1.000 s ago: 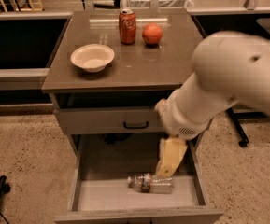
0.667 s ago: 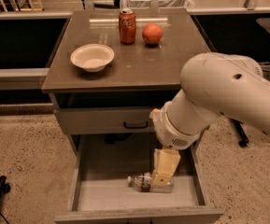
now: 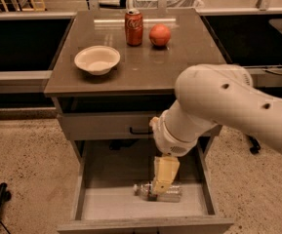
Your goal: Pick water bottle from middle drawer and place on counter
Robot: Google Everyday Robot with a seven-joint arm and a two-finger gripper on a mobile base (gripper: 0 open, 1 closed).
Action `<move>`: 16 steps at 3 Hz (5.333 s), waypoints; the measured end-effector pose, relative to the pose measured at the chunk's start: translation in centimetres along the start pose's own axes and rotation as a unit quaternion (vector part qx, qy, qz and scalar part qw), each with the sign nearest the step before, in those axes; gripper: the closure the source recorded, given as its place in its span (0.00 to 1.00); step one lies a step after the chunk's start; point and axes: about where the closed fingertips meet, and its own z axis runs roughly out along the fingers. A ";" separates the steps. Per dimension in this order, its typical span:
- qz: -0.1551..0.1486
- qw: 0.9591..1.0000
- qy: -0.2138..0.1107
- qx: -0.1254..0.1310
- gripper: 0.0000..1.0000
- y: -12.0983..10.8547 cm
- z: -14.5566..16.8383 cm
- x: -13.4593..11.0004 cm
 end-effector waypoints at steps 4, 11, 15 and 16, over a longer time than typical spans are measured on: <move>-0.106 0.991 0.060 -0.050 0.00 -1.4 16.5 2.5; -0.021 0.998 0.057 0.033 0.19 -5.6 37.1 12.8; -0.034 0.994 0.097 -0.043 1.00 -3.0 36.7 12.9; -0.035 0.994 0.094 -0.052 1.00 -2.8 36.7 13.0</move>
Offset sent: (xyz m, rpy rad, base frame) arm 0.0214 0.0356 -0.2232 -0.2171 -0.0440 0.2548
